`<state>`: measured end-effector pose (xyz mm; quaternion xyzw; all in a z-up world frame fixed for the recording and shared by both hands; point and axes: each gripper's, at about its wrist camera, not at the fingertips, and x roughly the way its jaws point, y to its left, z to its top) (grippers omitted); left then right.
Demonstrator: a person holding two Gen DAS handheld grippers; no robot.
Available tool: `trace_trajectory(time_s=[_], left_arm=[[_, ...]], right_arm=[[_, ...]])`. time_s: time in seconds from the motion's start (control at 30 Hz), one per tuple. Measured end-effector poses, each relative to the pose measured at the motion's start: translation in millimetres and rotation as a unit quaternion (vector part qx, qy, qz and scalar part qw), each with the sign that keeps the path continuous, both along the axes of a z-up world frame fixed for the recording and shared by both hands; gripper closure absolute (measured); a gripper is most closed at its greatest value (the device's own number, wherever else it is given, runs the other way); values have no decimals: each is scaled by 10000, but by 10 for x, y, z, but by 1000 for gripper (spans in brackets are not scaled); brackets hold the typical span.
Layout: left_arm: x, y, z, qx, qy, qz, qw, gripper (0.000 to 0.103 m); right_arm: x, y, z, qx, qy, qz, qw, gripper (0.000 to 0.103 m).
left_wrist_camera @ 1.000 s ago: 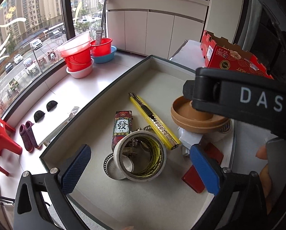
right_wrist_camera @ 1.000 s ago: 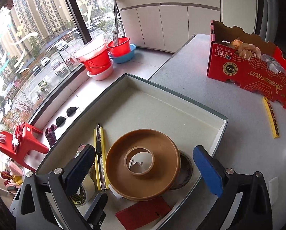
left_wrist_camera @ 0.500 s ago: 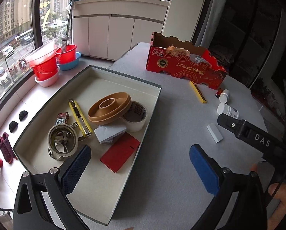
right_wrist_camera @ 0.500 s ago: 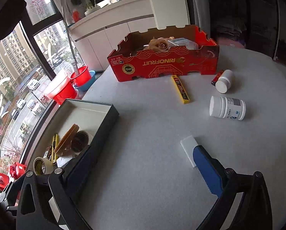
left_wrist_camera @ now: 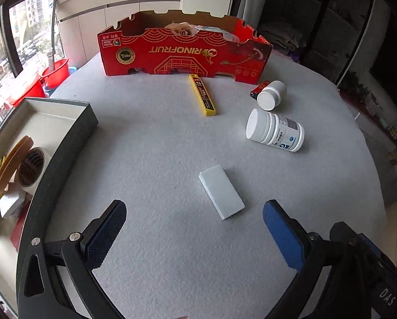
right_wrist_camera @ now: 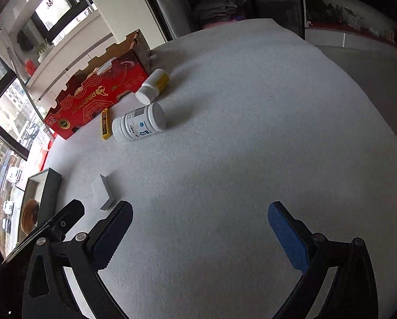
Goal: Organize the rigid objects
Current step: 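Move the left tool to the white eraser block while the right tool approaches the white pill bottle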
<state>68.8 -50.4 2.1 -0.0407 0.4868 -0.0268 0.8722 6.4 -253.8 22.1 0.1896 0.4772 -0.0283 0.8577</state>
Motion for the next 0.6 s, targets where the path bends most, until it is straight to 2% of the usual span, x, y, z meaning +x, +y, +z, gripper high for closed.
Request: trace_trajectory(time_s=[0.17, 0.23, 0.4, 0.6], left_arm=[[246, -136, -263, 395, 244, 120, 9988, 0], [238, -92, -261, 498, 84, 207, 9985, 0], [237, 7, -260, 471, -52, 267, 9985, 0], [213, -9, -274, 507, -229, 348, 9978, 0]], right_arm=[[257, 7, 7, 8, -66, -2, 10000, 1], [432, 71, 14, 28, -78, 64, 9999, 1], [958, 375, -19, -57, -36, 412, 9991, 1], [1401, 707, -190, -278, 261, 867, 9955, 1]])
